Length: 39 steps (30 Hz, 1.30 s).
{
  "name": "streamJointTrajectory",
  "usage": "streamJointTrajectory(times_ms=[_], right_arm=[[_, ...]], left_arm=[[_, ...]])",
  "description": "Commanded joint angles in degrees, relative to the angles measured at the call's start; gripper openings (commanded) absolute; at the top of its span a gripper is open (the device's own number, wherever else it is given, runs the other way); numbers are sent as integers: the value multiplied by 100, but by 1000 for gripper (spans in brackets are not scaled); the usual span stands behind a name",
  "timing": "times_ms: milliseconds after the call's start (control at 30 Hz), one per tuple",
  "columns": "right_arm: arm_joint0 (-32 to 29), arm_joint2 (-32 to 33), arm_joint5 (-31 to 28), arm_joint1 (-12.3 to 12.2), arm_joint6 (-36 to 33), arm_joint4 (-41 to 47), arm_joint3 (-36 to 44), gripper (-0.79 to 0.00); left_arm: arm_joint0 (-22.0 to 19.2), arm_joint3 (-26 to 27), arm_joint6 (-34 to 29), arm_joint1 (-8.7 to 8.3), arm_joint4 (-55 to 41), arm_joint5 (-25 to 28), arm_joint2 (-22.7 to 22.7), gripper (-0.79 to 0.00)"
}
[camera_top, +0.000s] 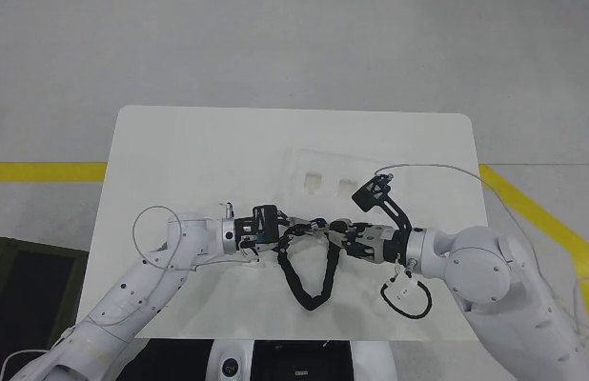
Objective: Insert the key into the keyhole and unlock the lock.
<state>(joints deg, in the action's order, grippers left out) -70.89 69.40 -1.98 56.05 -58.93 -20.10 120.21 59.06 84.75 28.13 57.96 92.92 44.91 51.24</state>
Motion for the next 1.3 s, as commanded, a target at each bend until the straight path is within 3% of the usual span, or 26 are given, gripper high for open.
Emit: streamJointTrajectory(times_ms=[0,700,1267], right_arm=[[24,-32,2,3,-7,11,-12,-785],[-291,495,25,-95,-43,10,237,-785],[-89,228,-21,-85,-83,25,80,-785]], left_arm=[[-4,0,4,3,13,10,-2,-785],[27,-17,-19,21,2,33,71,-785],[32,7,-47,41,2,77,85,-785]])
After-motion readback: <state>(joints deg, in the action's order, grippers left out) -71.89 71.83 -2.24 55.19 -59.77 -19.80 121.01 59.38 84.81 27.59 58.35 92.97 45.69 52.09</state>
